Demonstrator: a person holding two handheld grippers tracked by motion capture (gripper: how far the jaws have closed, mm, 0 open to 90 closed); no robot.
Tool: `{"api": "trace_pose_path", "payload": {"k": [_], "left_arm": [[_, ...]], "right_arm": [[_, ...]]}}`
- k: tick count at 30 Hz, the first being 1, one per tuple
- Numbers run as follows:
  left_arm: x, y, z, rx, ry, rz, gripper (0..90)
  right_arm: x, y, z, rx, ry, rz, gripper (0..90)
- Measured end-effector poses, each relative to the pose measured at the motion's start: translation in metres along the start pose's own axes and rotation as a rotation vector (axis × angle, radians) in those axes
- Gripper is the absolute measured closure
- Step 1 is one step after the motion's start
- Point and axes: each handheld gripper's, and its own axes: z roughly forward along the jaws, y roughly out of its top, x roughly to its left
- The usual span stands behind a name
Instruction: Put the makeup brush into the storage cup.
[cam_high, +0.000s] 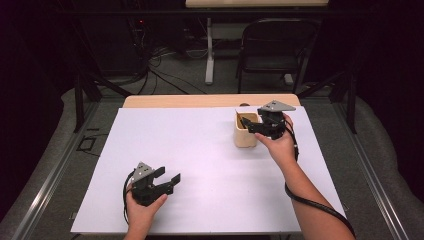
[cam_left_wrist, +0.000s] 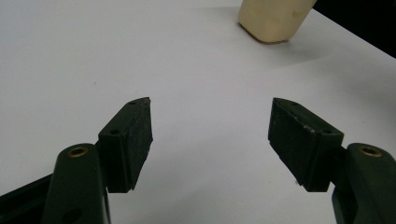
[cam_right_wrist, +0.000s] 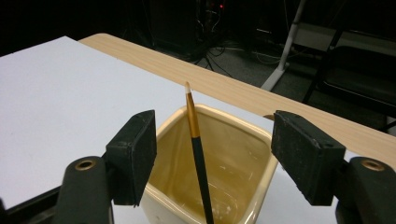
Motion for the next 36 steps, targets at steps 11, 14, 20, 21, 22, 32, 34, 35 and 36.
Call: {"api": "trace_pose_path", "payload": {"k": [11, 14, 20, 21, 22, 32, 34, 35, 36], "left_arm": [[0.000, 0.000, 0.000, 0.001, 0.002, 0.004, 30.9], [0.000, 0.001, 0.000, -0.001, 0.004, 0.005, 30.9], [0.000, 0.001, 0.000, 0.001, 0.000, 0.008, 30.9], [-0.001, 0.001, 0.000, 0.002, 0.002, 0.009, 30.9], [-0.001, 0.001, 0.000, 0.002, 0.003, 0.010, 30.9], [0.000, 0.001, -0.001, -0.003, 0.005, 0.008, 31.0], [-0.001, 0.001, -0.001, -0.003, 0.005, 0.008, 30.9], [-0.001, 0.001, -0.001, -0.003, 0.006, 0.008, 30.9], [-0.001, 0.001, -0.001, -0.003, 0.005, 0.009, 30.9]], "right_arm": [[0.006, 0.005, -0.004, 0.005, 0.026, -0.012, 27.5], [0.007, 0.007, -0.004, 0.009, 0.029, -0.028, 26.1], [0.010, 0.006, -0.006, 0.034, 0.049, -0.012, 23.8], [0.010, 0.005, -0.007, 0.041, 0.052, -0.010, 23.6], [0.011, 0.005, -0.007, 0.040, 0.053, -0.013, 23.3], [0.018, 0.003, -0.017, 0.035, 0.083, -0.027, 19.7], [0.020, 0.002, -0.020, 0.041, 0.090, -0.030, 19.4], [0.022, 0.002, -0.021, 0.041, 0.096, -0.028, 19.4], [0.024, 0.002, -0.023, 0.037, 0.103, -0.027, 19.3]]}}
